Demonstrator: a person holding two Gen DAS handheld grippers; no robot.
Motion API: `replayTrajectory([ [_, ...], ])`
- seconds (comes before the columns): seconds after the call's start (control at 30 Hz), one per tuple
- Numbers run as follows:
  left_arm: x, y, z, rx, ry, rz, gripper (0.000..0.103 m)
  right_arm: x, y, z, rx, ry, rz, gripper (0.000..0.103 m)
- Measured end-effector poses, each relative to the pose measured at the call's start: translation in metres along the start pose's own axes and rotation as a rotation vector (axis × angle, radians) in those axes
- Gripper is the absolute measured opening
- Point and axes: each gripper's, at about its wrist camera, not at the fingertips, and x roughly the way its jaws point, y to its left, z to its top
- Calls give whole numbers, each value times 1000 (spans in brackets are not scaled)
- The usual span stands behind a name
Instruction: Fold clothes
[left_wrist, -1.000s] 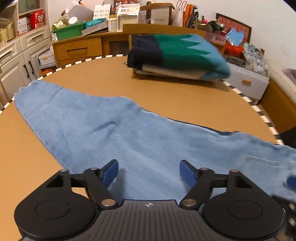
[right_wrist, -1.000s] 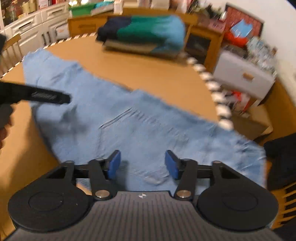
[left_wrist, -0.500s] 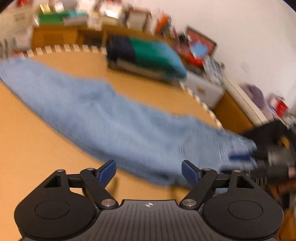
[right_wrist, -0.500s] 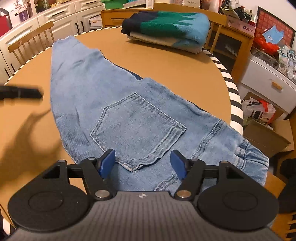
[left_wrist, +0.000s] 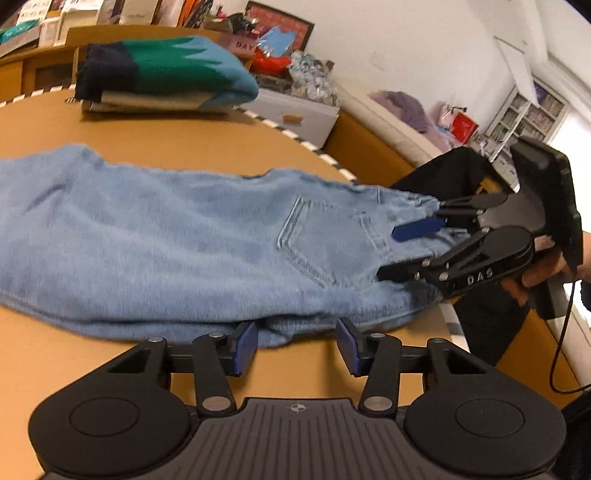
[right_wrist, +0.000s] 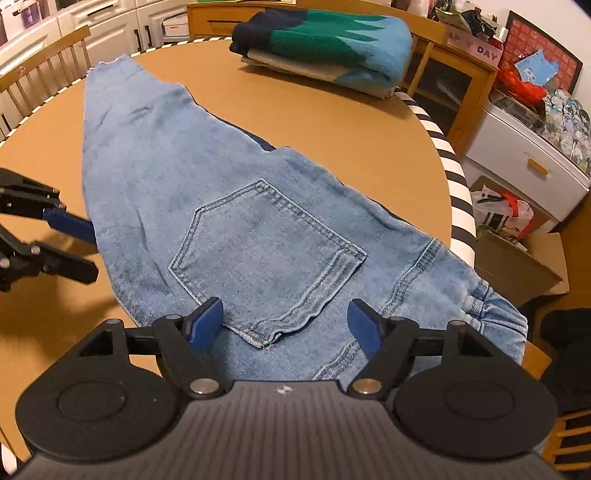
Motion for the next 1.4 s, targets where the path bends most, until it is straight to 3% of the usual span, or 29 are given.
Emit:
replayTrajectory([
  [0.1, 7, 3, 9, 49, 12, -36, 51, 1, -5, 1, 31, 14, 11, 76],
  [0.23, 17, 8, 24, 52, 16, -136, 69, 4, -5, 2, 41, 31, 11, 77],
  [0.37, 23, 21, 25, 24, 35, -217, 70, 8, -4, 4, 36, 50, 3, 78],
  [0.5, 22, 26, 16, 34, 83, -281, 48, 12, -3, 4, 45, 57, -2, 80],
  [0.57, 21, 25, 10, 76, 72, -261, 40, 13, 0, 4, 49, 57, -10, 82],
  [0.63, 21, 31, 10, 59, 54, -231, 22, 14, 1, 4, 49, 59, -17, 82],
  [0.67, 21, 34, 10, 45, 44, -213, 22, 15, 2, 5, 46, 63, -18, 82],
  [0.77, 16, 29, 10, 74, 18, -146, 39, 15, -1, 7, 50, 76, -10, 82],
  [0.93, 15, 16, 11, 132, 38, -153, 71, 15, 1, 7, 48, 78, -15, 82],
  [0.97, 17, 18, 11, 116, 38, -167, 71, 15, 1, 7, 48, 77, -15, 82],
  [1.07, 24, 21, 13, 65, 17, -192, 63, 15, 0, 7, 51, 75, -14, 82],
  [1.13, 23, 24, 11, 42, 9, -197, 42, 15, 0, 6, 51, 76, -16, 82],
  [1.27, 14, 34, -3, 20, 20, -204, 16, 15, 0, 3, 64, 64, -16, 83],
  [1.3, 13, 34, -7, 23, 26, -203, 11, 15, 0, 2, 71, 59, -17, 83],
  [1.4, 14, 34, -10, -2, 24, -197, 10, 15, 1, 2, 79, 52, -24, 84],
])
